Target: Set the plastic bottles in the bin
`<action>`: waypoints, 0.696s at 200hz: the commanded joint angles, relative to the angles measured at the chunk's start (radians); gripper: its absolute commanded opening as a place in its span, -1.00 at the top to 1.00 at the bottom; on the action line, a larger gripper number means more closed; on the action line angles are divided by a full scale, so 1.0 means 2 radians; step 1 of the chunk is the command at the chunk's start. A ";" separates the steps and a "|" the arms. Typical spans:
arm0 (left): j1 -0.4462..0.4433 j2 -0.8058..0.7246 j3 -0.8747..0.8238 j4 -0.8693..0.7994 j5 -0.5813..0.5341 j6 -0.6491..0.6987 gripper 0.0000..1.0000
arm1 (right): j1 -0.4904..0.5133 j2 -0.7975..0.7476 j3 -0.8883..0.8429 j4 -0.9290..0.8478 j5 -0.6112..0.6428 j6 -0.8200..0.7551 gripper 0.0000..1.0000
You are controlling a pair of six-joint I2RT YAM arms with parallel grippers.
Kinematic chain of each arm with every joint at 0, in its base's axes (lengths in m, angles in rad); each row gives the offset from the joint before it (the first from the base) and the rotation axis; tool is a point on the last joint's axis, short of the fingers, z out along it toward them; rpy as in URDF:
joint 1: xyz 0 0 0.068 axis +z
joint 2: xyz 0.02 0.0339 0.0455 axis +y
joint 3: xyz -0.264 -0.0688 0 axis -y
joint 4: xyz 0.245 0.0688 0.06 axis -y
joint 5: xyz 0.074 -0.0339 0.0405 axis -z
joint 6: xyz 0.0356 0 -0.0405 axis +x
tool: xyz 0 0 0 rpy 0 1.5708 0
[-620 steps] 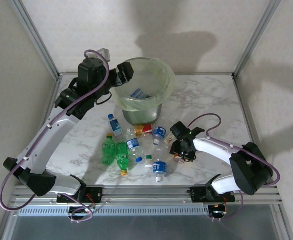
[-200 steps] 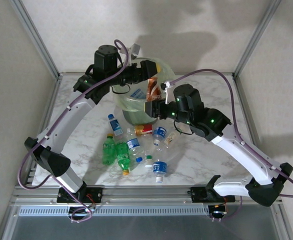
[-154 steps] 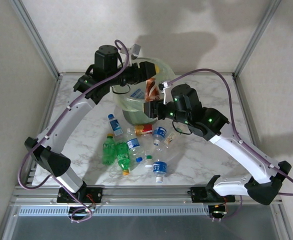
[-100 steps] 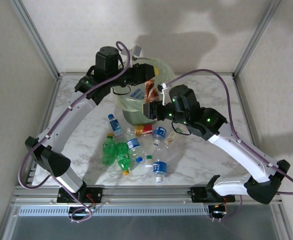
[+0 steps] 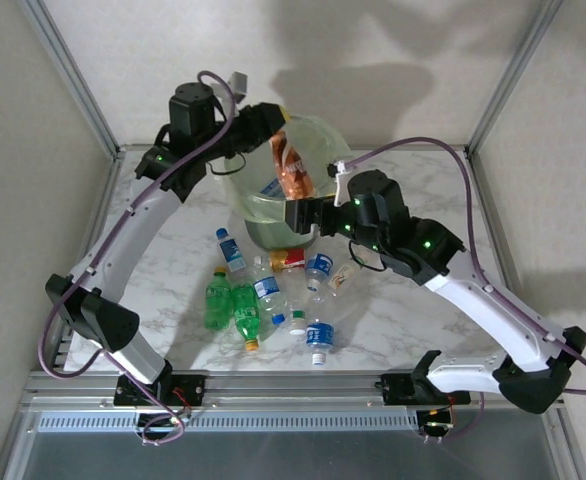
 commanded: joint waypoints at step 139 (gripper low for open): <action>-0.009 0.070 0.049 -0.019 -0.317 0.162 0.93 | 0.005 -0.084 -0.119 -0.096 0.114 0.126 -0.97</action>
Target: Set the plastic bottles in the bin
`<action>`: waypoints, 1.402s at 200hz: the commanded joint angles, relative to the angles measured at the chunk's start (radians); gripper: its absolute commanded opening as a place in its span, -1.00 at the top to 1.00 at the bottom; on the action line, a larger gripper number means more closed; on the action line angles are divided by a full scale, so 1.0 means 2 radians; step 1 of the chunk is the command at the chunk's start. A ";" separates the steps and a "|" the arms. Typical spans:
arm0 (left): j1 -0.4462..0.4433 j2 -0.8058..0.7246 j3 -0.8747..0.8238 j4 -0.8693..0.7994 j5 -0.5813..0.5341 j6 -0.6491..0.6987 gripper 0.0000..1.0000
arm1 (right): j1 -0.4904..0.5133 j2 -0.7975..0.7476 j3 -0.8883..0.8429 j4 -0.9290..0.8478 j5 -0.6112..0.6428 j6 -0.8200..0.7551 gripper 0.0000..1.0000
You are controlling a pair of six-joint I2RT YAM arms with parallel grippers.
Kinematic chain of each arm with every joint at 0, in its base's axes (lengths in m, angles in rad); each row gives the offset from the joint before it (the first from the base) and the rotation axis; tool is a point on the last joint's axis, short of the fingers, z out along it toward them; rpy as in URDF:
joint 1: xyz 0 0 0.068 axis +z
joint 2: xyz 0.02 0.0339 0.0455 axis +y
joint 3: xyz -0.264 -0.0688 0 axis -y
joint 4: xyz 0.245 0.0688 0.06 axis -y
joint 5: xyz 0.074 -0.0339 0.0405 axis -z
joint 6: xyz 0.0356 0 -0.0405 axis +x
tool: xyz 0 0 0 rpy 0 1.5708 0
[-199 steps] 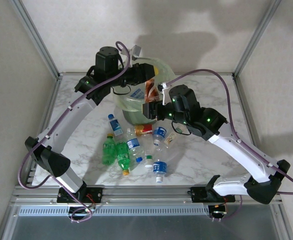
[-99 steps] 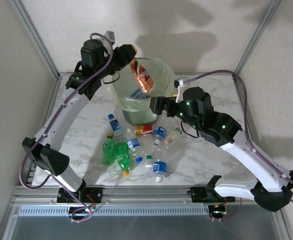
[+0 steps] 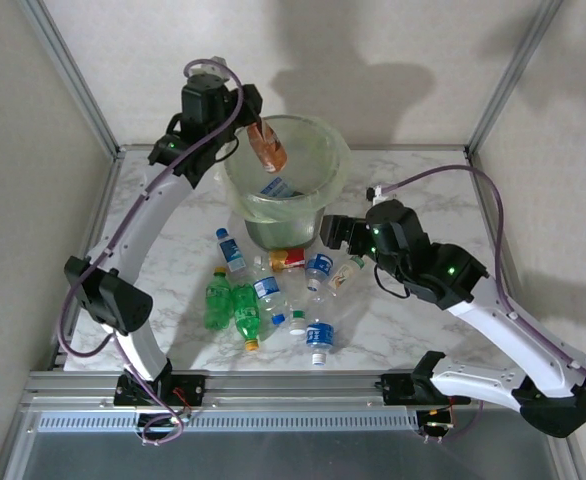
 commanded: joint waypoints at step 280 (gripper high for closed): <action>-0.055 -0.288 -0.255 0.106 0.088 -0.008 -0.98 | -0.166 0.190 -0.089 -0.020 -0.132 0.224 -0.89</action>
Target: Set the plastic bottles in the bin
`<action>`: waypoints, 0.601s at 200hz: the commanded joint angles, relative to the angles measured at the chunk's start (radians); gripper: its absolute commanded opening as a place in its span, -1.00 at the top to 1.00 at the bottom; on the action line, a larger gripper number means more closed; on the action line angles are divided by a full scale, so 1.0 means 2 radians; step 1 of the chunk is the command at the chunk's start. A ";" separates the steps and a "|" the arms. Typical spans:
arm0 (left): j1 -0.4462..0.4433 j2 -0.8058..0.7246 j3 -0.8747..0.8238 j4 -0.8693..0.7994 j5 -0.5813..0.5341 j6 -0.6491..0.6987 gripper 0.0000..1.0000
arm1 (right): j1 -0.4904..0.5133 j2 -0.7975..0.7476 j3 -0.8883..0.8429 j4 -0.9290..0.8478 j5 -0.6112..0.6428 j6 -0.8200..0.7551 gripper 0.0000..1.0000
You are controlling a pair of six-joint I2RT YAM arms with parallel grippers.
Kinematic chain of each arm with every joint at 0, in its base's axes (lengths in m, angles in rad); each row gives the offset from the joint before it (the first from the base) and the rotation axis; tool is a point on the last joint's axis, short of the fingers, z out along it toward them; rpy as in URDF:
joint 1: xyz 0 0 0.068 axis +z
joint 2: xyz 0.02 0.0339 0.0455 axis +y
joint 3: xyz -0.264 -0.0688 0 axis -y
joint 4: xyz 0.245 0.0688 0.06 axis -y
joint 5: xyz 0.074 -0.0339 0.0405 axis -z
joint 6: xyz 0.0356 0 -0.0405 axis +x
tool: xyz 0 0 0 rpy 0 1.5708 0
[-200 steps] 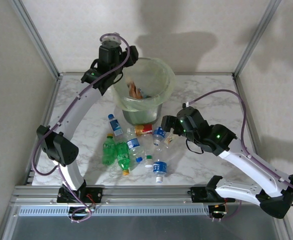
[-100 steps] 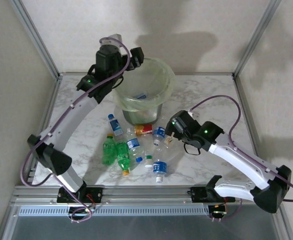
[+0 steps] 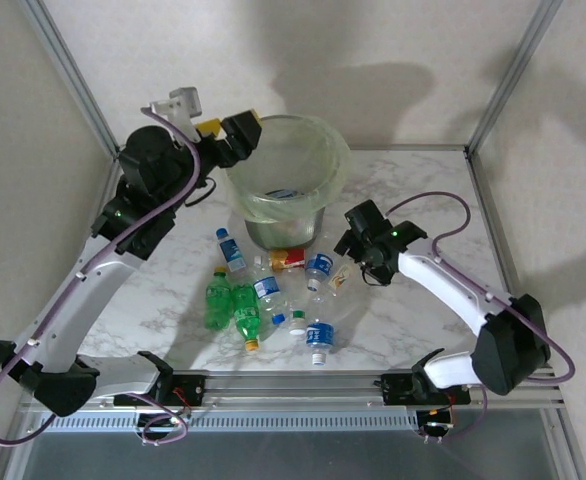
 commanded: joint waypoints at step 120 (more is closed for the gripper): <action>0.000 -0.041 -0.044 0.019 0.030 -0.026 -0.89 | -0.037 0.115 -0.014 0.072 -0.071 0.019 -0.77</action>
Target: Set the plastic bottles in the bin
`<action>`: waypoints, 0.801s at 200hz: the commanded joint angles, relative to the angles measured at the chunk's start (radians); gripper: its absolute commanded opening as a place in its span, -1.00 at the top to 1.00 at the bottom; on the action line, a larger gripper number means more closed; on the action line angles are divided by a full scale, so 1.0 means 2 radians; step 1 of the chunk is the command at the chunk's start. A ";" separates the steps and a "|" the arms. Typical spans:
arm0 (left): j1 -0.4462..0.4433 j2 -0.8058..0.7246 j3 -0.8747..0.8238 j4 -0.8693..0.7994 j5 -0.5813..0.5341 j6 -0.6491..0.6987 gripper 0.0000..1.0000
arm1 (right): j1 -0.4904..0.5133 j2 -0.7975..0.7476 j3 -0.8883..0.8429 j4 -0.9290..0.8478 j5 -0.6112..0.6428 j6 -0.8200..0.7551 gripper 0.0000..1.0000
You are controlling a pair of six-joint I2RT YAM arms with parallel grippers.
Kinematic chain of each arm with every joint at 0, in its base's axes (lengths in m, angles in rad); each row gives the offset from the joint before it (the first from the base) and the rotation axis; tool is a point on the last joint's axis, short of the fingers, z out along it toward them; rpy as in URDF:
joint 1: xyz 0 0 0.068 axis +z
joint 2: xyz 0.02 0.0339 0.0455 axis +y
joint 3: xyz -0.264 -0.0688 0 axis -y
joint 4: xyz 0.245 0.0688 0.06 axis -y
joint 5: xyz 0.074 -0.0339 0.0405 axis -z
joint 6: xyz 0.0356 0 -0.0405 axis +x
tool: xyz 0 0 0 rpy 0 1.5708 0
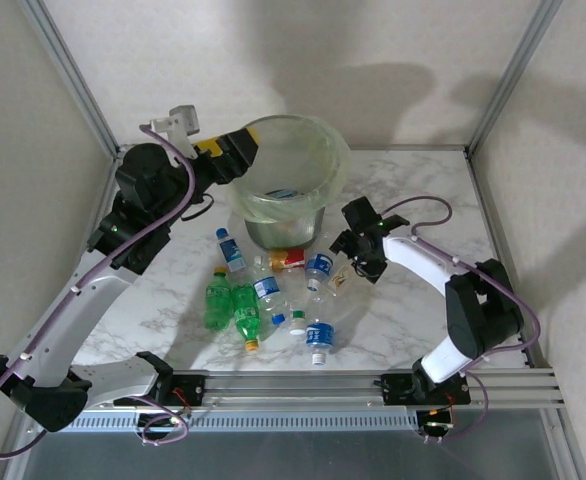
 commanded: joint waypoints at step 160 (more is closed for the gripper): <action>0.002 -0.010 -0.022 0.009 -0.003 -0.011 -0.83 | -0.012 0.048 -0.050 0.059 -0.008 0.025 -0.26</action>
